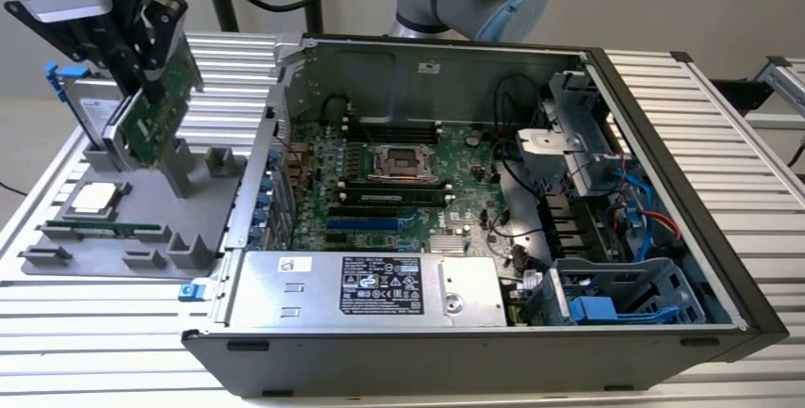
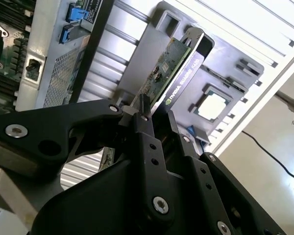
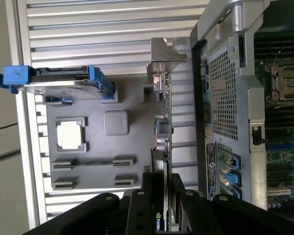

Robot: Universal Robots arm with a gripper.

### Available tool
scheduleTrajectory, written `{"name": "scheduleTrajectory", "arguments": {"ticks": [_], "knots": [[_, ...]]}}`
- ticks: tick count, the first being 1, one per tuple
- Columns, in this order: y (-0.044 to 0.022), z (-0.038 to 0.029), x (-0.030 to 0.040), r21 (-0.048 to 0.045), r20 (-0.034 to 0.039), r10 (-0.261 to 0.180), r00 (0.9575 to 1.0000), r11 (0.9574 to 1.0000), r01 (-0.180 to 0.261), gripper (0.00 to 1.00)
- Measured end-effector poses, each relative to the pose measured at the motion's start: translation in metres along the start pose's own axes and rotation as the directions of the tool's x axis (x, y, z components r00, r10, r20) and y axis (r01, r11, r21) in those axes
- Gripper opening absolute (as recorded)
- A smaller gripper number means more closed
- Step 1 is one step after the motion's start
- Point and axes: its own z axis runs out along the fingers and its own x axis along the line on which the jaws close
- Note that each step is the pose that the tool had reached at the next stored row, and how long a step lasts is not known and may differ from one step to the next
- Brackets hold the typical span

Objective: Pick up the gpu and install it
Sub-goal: 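Pick up the gpu and move the gpu toward the slot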

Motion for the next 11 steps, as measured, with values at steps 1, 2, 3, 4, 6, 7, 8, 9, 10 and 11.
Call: {"name": "scheduleTrajectory", "arguments": {"ticks": [1, 2, 3, 4, 6, 7, 8, 9, 10, 11], "knots": [[0.0, -0.0009, 0.0, 0.0, 0.0, 0.0, 1.0, 1.0, 0.0, 0.0], [0.0, -0.0017, 0.0, 0.0, 0.0001, 0.0, 1.0, 1.0, 0.0, 0.0], [0.0001, -0.0025, 0.0, 0.0, 0.0001, 0.0, 1.0, 1.0, 0.0, 0.0], [0.0001, -0.0033, 0.0, 0.0, 0.0, 0.0, 1.0, 1.0, 0.0, 0.0], [0.0002, -0.0049, 0.0, 0.0, 0.0, 0.0, 1.0, 1.0, 0.0, 0.0], [0.0001, -0.0056, -0.0001, 0.0, 0.0001, 0.0, 1.0, 1.0, 0.0, 0.0], [0.0002, -0.0065, -0.0001, 0.0, 0.0, 0.0, 1.0, 1.0, 0.0, 0.0], [0.0001, -0.0073, -0.0002, 0.0, 0.0, 0.0, 1.0, 1.0, 0.0, 0.0], [0.0001, -0.0081, -0.0002, 0.0, 0.0, 0.0, 1.0, 1.0, 0.0, 0.0], [0.0002, -0.0091, -0.0002, 0.0, 0.0, 0.0, 1.0, 1.0, 0.0, 0.0]]}}
